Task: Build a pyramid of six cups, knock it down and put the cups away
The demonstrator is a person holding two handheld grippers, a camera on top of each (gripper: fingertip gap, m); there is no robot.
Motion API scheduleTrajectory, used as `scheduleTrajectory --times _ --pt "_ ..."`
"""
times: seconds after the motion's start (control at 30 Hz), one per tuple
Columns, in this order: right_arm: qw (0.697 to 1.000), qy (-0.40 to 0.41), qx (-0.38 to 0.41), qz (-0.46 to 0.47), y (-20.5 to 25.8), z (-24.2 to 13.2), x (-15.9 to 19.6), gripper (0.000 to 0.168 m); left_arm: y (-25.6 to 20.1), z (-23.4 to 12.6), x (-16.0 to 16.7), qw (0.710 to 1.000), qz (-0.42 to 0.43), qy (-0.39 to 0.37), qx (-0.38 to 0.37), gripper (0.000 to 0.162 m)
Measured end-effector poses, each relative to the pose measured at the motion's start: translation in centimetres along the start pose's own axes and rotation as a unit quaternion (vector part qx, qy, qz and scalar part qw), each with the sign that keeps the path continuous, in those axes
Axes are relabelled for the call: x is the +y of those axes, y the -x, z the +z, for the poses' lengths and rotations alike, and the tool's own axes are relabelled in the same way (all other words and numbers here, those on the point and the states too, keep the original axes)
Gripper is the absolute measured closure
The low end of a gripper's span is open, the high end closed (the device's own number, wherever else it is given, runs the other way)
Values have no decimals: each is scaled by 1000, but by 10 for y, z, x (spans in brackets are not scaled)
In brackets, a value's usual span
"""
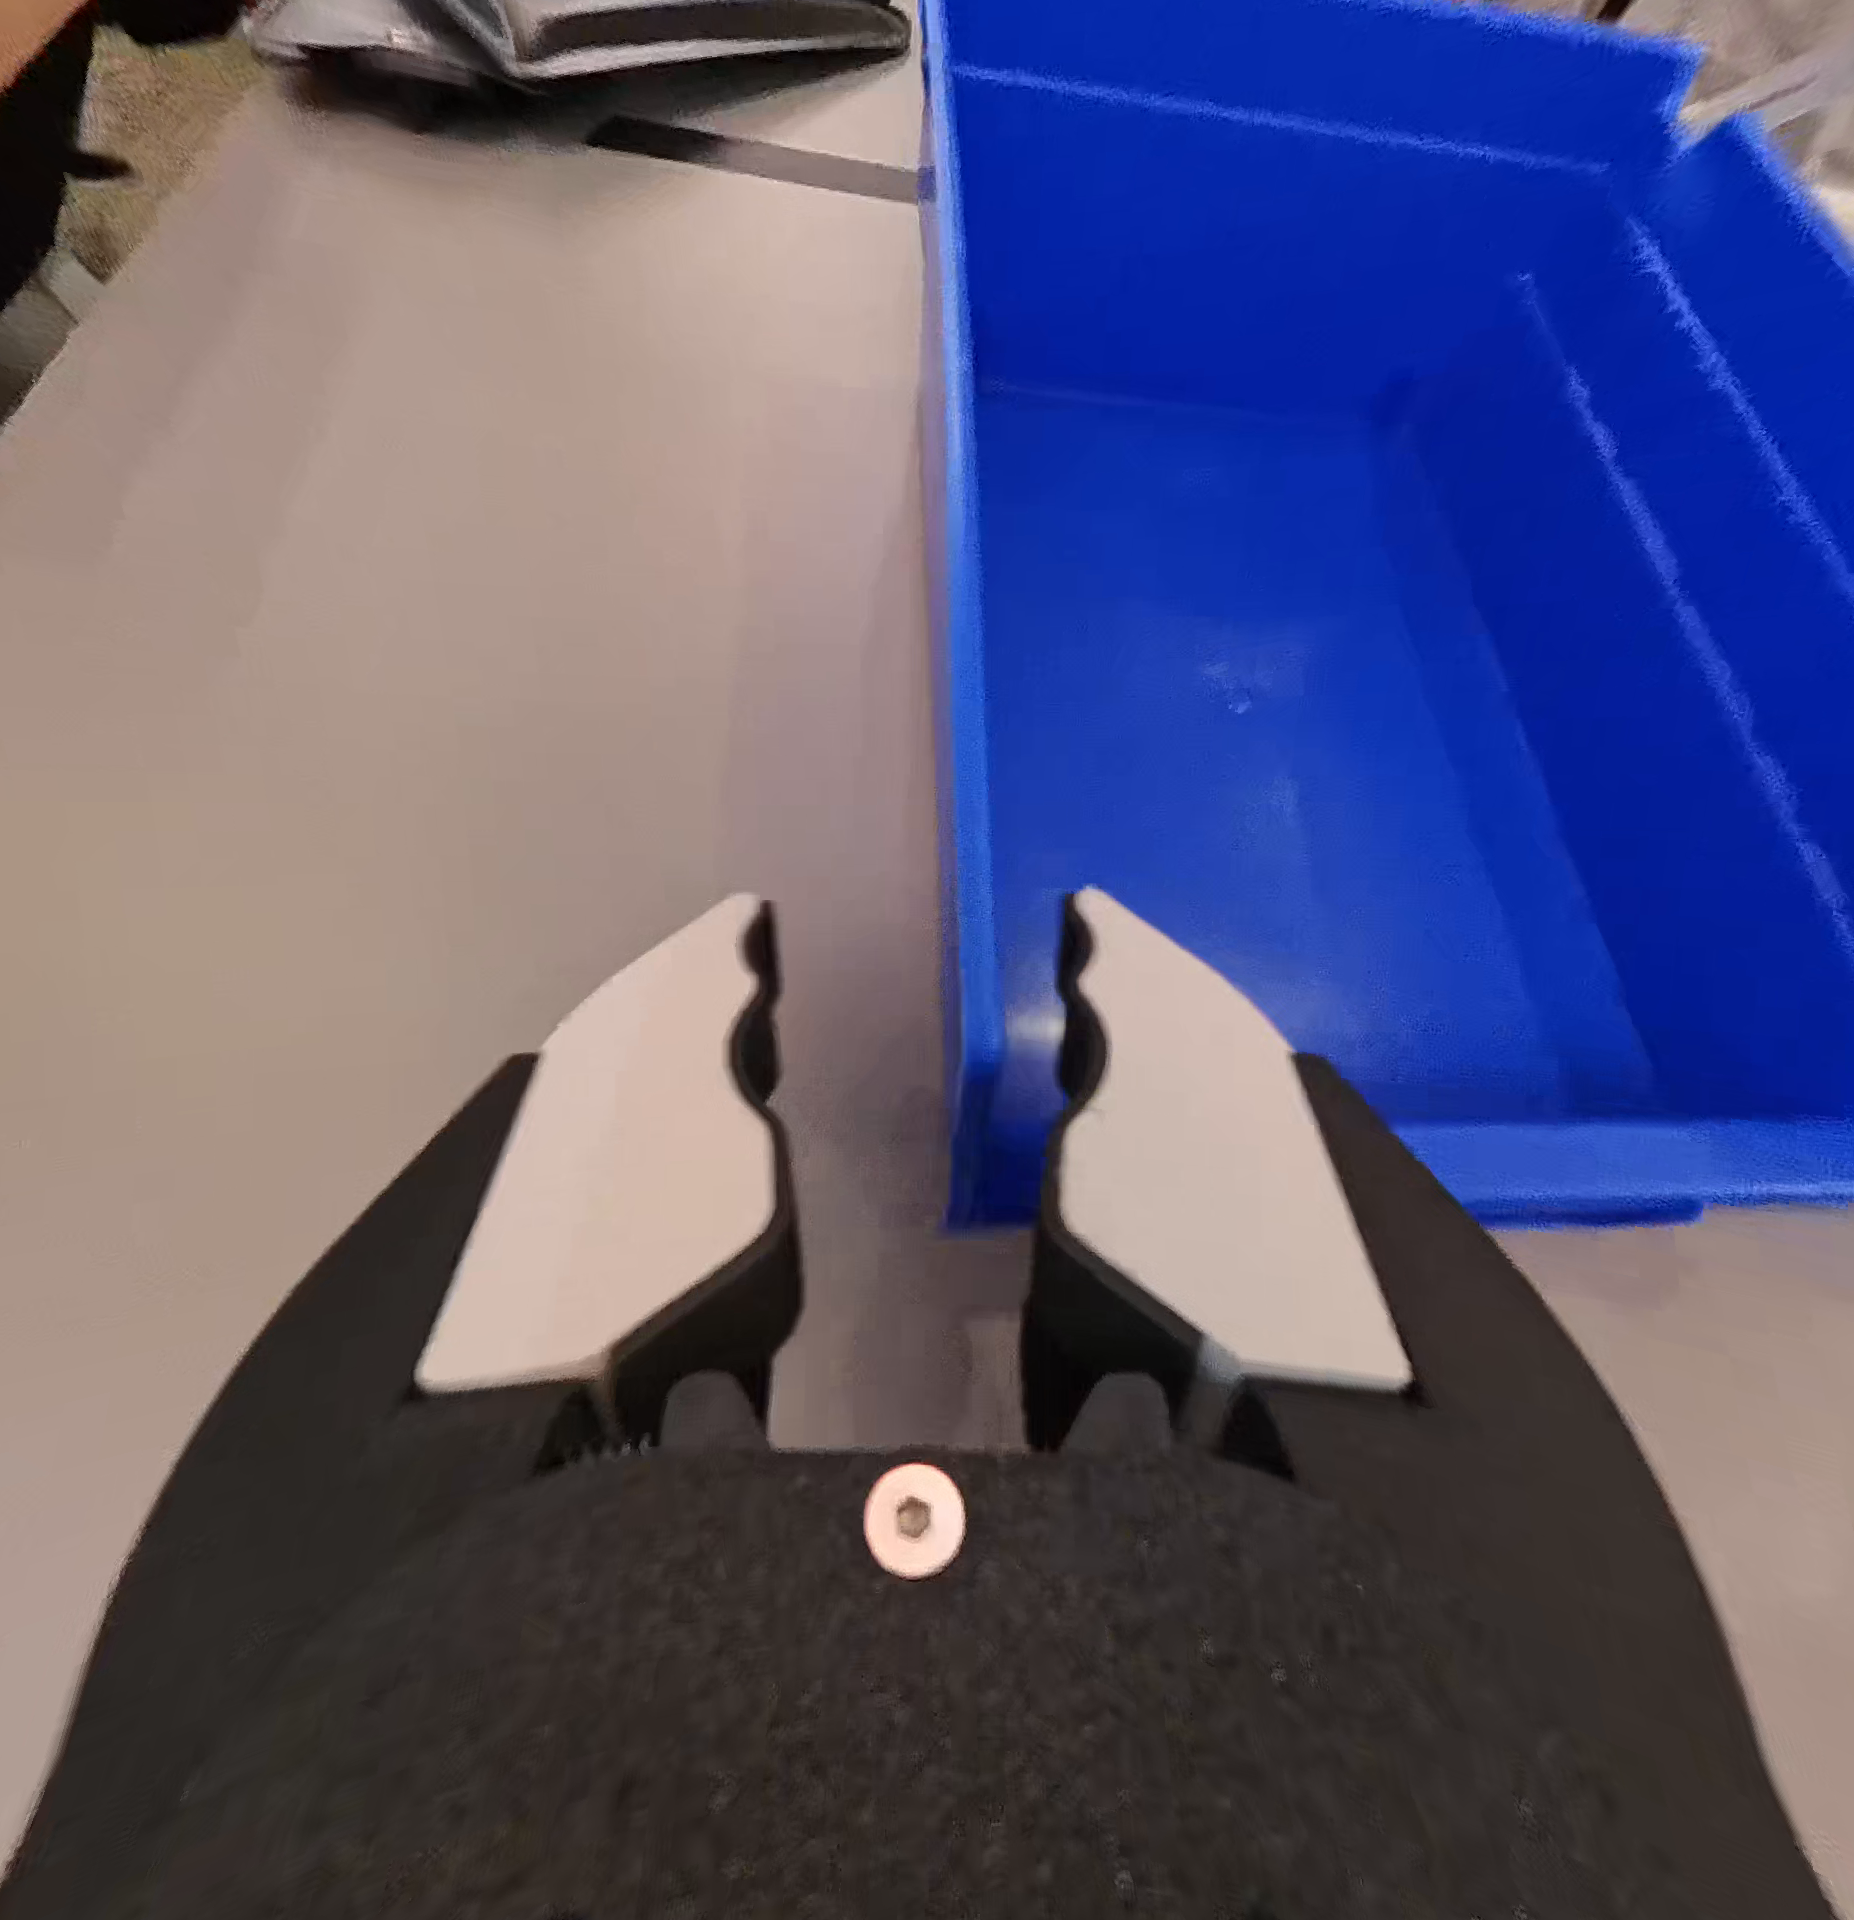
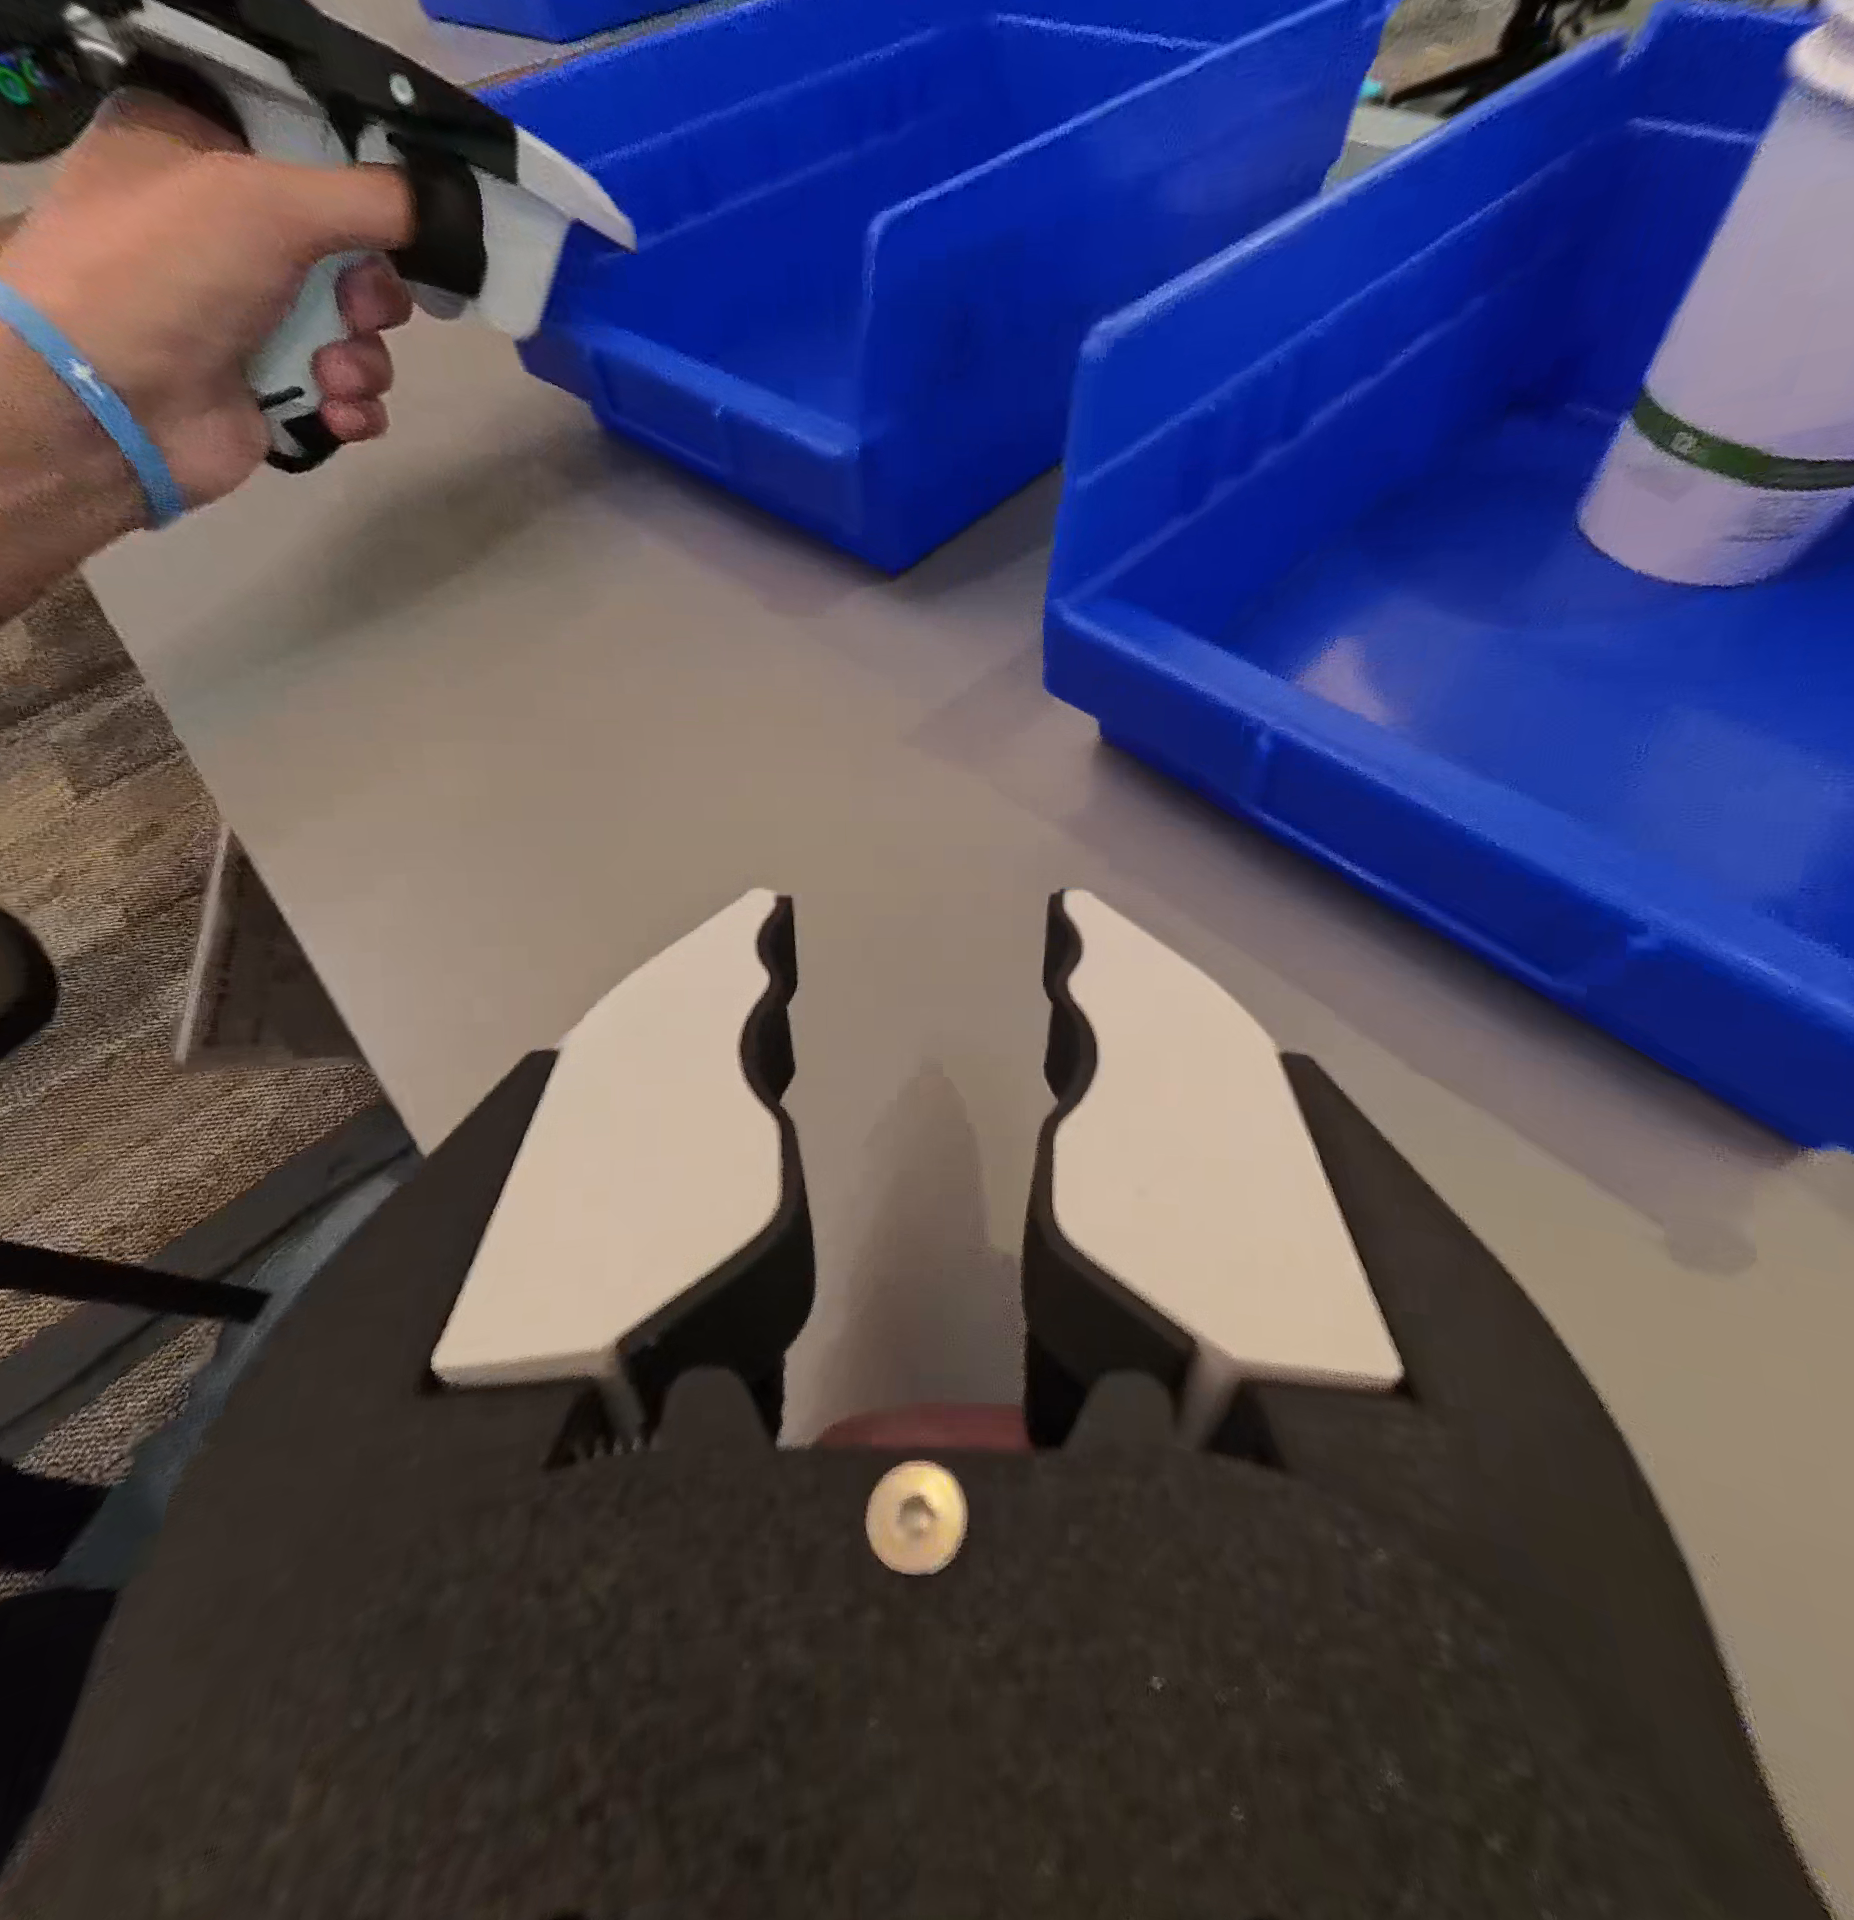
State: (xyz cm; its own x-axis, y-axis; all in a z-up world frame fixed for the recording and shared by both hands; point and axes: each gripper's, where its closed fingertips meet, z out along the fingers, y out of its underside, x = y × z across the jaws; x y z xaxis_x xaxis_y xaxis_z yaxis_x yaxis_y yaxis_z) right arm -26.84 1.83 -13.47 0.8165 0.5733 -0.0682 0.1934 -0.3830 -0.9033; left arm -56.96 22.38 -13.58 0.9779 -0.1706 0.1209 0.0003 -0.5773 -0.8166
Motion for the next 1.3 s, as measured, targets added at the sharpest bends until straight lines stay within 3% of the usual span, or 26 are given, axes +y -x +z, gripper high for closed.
scheduleTrajectory --times 0.07,0.33,0.5,0.67,0.73,0.83,1.0,1.17,1.3 --pt "1000 7 14 -2 4 16 -6 123 -10 0 -3 999 -33 -5 34 155" --pt "996 -1 72 48 27 87 -40 123 -26 -55 39 998 -49 -6 -37 158" --pt "991 -17 125 38 36 110 -55 127 -39 -98 70 997 -60 -11 -55 158" --pt "987 -16 148 60 41 108 -56 166 -38 -127 89 994 -45 -27 -95 158" --pt "987 -27 150 44 46 103 -61 166 -37 -135 92 993 -57 -39 -99 158" --pt "984 -70 164 18 48 88 -81 166 -41 -149 79 990 -39 -71 -117 159" --pt "971 -130 198 15 11 39 -125 165 -85 -160 21 987 -15 -131 -88 159" --pt "947 -156 279 14 -86 -51 -158 165 -201 -140 -46 986 36 -161 -7 159" --pt "918 -150 366 21 -182 -145 -150 166 -333 -114 -76 980 86 -165 70 159"
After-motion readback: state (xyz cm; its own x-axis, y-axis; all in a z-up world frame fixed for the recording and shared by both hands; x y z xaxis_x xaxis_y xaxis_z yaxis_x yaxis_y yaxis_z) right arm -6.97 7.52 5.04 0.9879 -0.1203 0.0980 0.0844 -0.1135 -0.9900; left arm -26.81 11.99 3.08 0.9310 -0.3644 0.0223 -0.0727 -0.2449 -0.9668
